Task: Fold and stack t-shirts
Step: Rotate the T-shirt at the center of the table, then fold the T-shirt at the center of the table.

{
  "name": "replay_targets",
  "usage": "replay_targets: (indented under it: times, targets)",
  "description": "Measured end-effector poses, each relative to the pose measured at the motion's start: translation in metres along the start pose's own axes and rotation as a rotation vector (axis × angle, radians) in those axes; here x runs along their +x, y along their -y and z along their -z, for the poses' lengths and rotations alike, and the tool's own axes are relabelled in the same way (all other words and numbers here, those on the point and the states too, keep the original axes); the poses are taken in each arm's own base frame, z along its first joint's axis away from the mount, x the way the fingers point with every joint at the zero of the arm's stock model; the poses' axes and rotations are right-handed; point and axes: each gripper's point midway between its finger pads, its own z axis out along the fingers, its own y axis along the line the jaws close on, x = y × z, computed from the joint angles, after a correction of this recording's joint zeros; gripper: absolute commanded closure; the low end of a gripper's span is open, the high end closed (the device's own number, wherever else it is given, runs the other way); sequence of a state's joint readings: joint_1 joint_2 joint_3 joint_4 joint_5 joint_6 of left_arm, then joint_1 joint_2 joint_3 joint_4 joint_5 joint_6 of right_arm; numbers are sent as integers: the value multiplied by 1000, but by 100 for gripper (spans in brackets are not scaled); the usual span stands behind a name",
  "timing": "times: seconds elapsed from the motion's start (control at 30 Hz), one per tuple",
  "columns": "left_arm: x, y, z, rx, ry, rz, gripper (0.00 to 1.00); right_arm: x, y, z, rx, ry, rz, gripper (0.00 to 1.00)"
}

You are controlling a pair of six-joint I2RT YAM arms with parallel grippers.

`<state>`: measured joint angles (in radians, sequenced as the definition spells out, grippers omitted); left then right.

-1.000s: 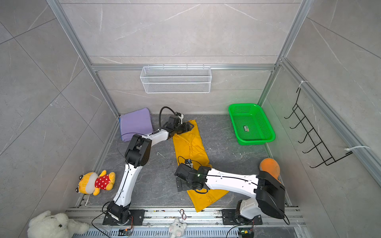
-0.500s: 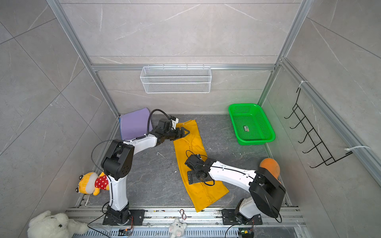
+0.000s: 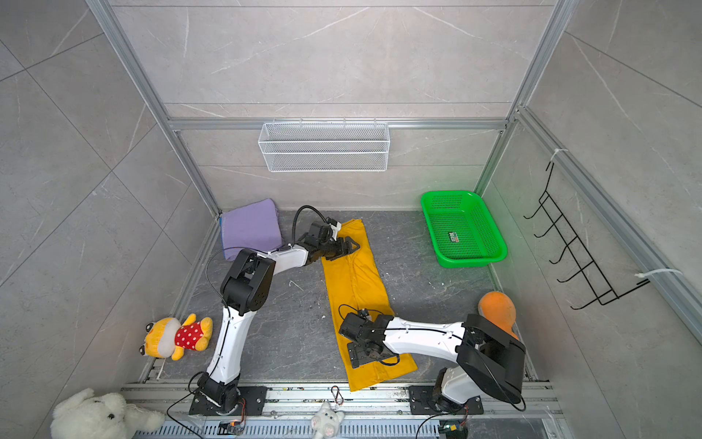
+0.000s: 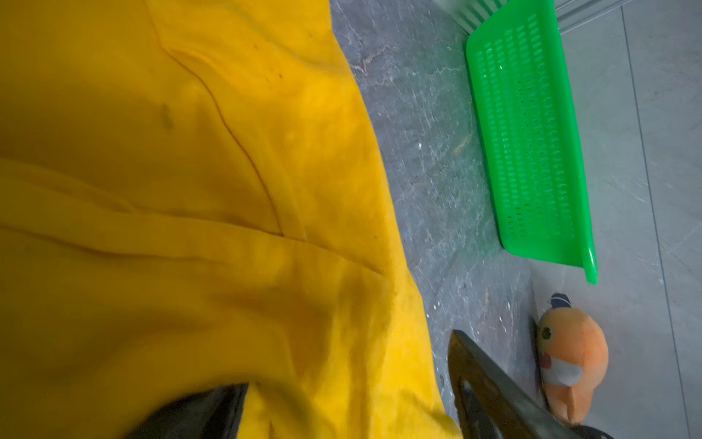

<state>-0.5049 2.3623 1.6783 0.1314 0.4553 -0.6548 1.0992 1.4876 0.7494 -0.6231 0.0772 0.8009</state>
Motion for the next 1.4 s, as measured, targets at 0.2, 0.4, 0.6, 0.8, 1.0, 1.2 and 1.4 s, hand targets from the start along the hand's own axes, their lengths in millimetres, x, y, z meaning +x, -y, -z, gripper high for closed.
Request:
replay_targets:
  times: [0.2,0.4,0.6,0.8,1.0,1.2,1.4]
  targets:
    - [-24,-2,-14,0,21,-16,18,-22,-41,2,-89,62,-54,1]
    - [-42,-10,-16,34,26,-19,18,-50,-72,4,-164,122,-97,1]
    - [-35,-16,5,72,21,-13,16,-56,-77,32,-232,186,-92,1]
    - [13,4,80,51,-4,8,16,-61,-62,79,-270,275,-64,1]
    - [93,33,149,5,-22,-30,18,-72,-15,80,-205,282,-132,2]
    - [240,16,168,-116,-264,-22,25,-65,32,63,-156,229,-221,10]
    - [307,24,198,-169,-338,-54,31,-25,40,38,-169,106,-216,23]
